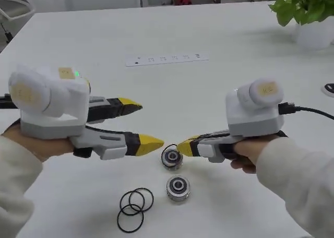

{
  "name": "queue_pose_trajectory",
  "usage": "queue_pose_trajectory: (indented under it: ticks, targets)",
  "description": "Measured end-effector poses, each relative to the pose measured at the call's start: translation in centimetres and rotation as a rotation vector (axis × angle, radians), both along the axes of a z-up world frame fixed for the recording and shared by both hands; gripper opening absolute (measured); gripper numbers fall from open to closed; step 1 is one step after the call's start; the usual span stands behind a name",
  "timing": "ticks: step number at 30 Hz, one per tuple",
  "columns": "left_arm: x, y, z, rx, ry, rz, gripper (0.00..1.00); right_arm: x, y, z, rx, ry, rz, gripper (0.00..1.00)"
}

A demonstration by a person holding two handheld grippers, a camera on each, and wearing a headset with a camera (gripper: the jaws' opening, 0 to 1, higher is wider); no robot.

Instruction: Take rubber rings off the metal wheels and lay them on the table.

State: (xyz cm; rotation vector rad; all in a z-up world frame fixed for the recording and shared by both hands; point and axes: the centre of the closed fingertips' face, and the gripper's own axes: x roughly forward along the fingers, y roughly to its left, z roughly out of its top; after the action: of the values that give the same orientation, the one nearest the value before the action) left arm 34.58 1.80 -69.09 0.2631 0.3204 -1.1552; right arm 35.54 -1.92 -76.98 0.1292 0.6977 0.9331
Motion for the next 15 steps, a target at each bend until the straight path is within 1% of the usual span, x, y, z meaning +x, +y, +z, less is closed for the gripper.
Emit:
queue_pose_trajectory:
  ticks: [1, 4, 7, 10, 14, 15]
  targets:
    - [-0.2, 0.3, 0.3, 0.006, -0.002, 0.001, 0.61, 0.1, 0.0, 0.2, 0.006, -0.006, -0.002, 0.00]
    - [-0.9, 1.2, 1.2, 0.025, -0.024, 0.003, 0.64, 0.0, 0.3, 0.9, 0.016, -0.015, 0.003, 0.00]
    - [-1.9, 2.3, 2.1, 0.025, -0.024, 0.003, 0.65, -0.3, 0.7, 1.3, 0.019, -0.025, 0.022, 0.00]
    - [-2.7, 3.2, 2.8, 0.027, -0.036, 0.015, 0.68, -0.7, 1.4, 1.8, 0.045, -0.019, 0.039, 0.00]
    - [-3.5, 4.8, 3.8, 0.033, -0.056, 0.045, 0.72, -1.5, 2.3, 2.3, 0.060, -0.015, 0.074, 0.00]
    - [-3.6, 5.0, 3.8, 0.032, -0.056, 0.048, 0.73, -1.6, 2.4, 2.3, 0.062, -0.015, 0.076, 0.00]
